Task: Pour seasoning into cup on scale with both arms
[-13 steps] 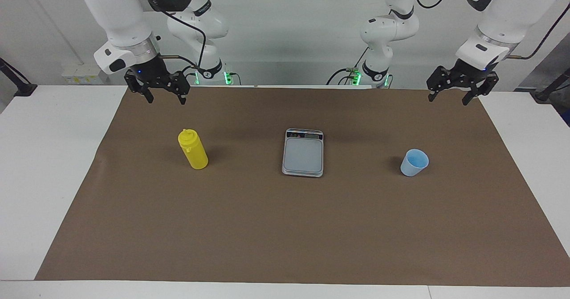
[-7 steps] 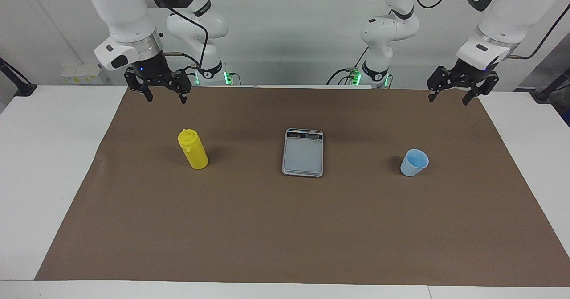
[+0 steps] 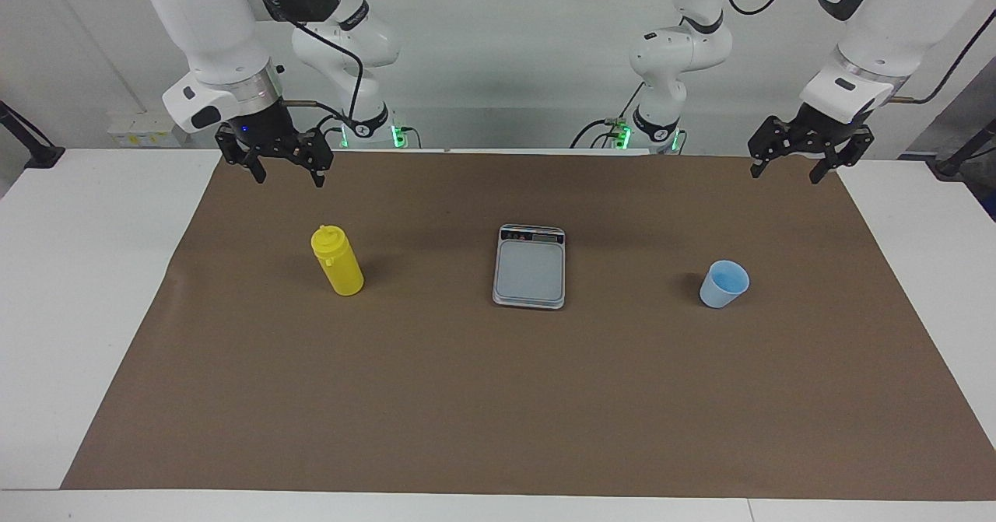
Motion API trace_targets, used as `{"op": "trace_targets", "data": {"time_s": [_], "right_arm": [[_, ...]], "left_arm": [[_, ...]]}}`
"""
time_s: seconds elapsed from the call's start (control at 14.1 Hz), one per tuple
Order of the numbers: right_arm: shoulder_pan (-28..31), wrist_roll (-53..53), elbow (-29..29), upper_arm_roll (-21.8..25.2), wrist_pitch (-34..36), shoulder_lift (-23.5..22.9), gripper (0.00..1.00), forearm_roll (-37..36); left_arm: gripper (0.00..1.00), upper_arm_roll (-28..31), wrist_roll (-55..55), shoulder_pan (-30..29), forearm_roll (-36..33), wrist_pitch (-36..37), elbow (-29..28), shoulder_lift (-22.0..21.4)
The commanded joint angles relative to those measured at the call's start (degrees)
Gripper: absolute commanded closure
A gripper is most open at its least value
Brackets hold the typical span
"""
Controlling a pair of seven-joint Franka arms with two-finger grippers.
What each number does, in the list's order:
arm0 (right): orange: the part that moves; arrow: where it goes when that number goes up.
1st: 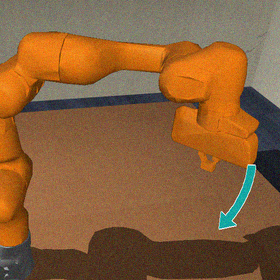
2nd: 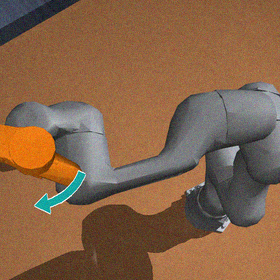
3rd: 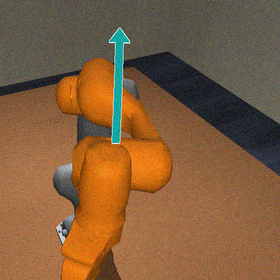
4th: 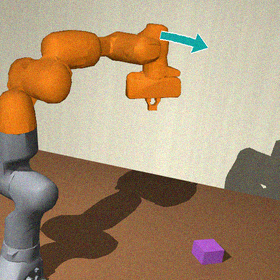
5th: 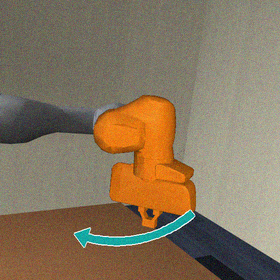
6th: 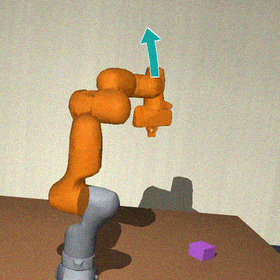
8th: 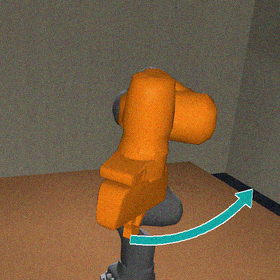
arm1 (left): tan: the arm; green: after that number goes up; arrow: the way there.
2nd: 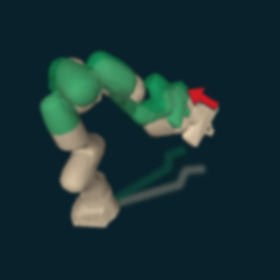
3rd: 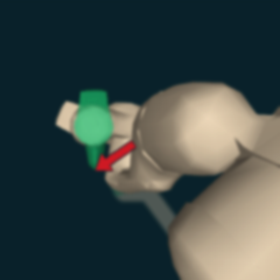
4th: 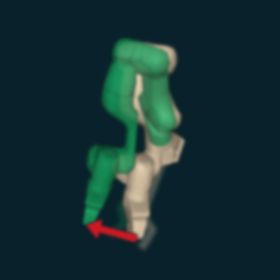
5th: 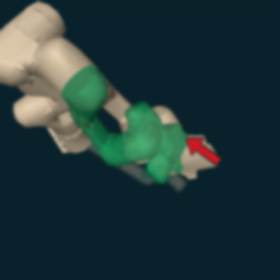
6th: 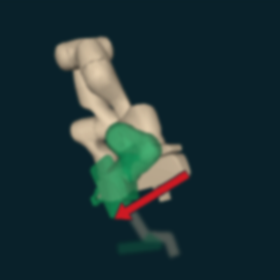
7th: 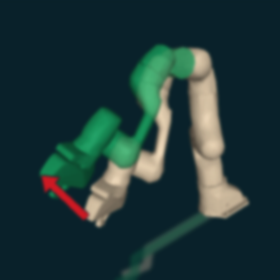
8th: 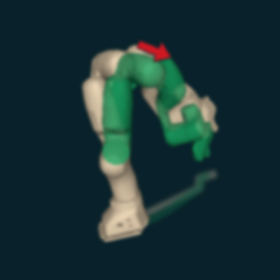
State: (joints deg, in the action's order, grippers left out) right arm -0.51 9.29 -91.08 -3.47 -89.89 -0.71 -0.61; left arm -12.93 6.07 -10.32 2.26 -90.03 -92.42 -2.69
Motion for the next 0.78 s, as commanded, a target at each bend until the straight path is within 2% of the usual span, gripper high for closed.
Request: {"op": "trace_targets", "data": {"time_s": [0.0,0.21,0.43,0.71], "right_arm": [[0.42,0.81,0.56,-0.22,0.95,-0.17,0.0,-0.27],[0.69,0.38,-0.84,-0.22,1.12,0.35,0.0,-0.18],[0.95,0.37,-2.08,-0.22,1.03,1.06,0.0,-0.01],[0.95,0.37,-2.08,-0.22,1.03,1.06,0.0,0.08]], "left_arm": [[0.0,-0.08,-0.44,-0.49,-0.24,-0.49,-1.44,-1.08],[0.0,0.01,-0.53,-0.67,-0.24,-4.7,-4.94,-1.0],[0.0,0.01,-0.53,-2.51,-0.24,-13.13,-12.5,-0.21],[0.0,0.01,-1.93,-4.0,-0.15,-24.1,-19.44,2.69]]}}
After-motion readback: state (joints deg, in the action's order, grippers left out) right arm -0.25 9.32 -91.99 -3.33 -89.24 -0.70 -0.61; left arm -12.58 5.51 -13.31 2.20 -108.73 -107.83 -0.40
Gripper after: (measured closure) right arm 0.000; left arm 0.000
